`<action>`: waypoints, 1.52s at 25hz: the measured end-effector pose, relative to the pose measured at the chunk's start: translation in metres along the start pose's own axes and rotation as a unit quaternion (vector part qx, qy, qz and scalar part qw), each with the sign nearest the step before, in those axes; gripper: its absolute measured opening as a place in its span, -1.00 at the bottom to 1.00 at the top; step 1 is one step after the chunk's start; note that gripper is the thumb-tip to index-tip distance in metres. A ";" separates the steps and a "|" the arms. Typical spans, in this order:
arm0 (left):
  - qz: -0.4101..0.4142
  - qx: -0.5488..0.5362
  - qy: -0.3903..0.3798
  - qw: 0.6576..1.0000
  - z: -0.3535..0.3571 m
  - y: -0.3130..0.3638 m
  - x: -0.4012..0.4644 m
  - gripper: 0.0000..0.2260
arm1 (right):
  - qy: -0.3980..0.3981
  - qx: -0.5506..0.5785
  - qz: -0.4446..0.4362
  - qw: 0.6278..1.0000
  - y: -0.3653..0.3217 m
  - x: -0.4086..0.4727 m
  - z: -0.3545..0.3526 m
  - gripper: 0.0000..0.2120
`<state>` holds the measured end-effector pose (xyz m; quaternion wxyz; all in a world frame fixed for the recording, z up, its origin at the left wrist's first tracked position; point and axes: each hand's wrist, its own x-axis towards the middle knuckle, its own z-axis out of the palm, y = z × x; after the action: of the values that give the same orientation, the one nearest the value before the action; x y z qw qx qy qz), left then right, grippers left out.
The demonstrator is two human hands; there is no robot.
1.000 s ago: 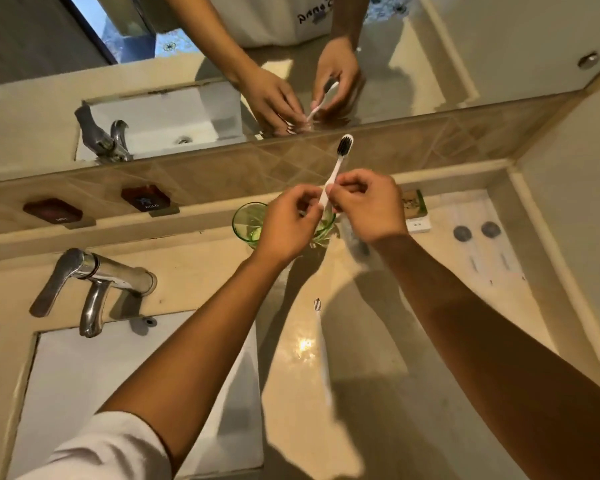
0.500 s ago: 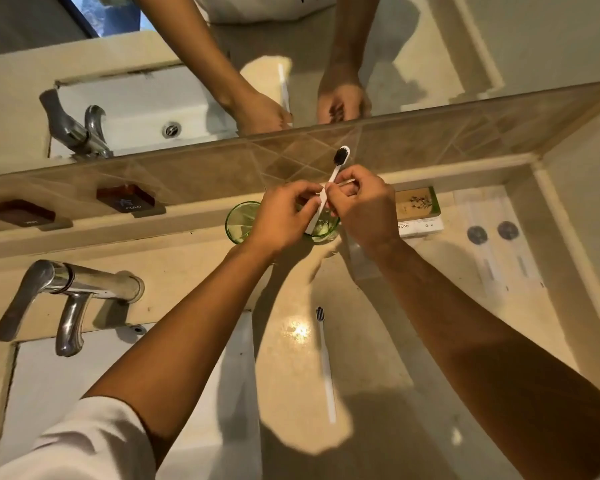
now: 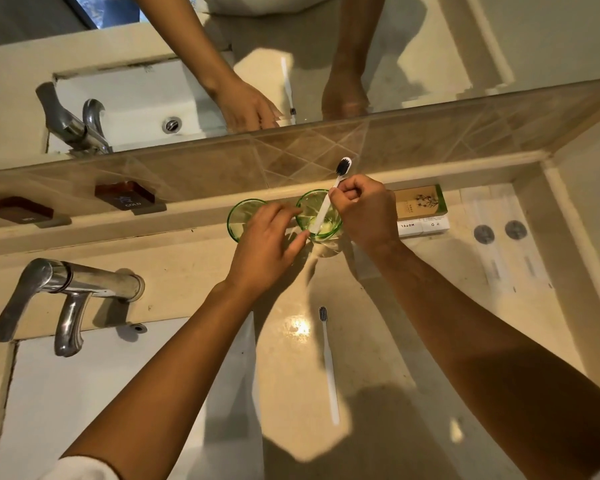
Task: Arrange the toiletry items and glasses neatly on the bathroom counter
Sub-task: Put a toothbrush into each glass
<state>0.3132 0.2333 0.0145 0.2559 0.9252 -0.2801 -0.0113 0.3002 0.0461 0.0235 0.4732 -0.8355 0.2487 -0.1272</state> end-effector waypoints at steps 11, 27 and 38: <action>-0.027 0.006 -0.041 0.999 0.006 0.001 -0.019 -0.62 | 0.001 0.023 0.040 0.999 0.006 0.010 0.003 -0.96; -0.039 0.006 -0.050 0.998 -0.001 0.002 -0.022 -0.65 | -0.006 -0.009 0.024 1.000 0.008 0.002 -0.002 -0.88; -0.061 0.015 -0.038 0.997 -0.002 -0.003 -0.026 -0.65 | -0.016 -0.020 0.035 0.999 0.013 0.004 -0.002 -0.87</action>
<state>0.2927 0.2499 0.0116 0.2296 0.9433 -0.2327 -0.0579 0.2988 0.0366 0.0130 0.4640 -0.8377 0.2727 -0.0923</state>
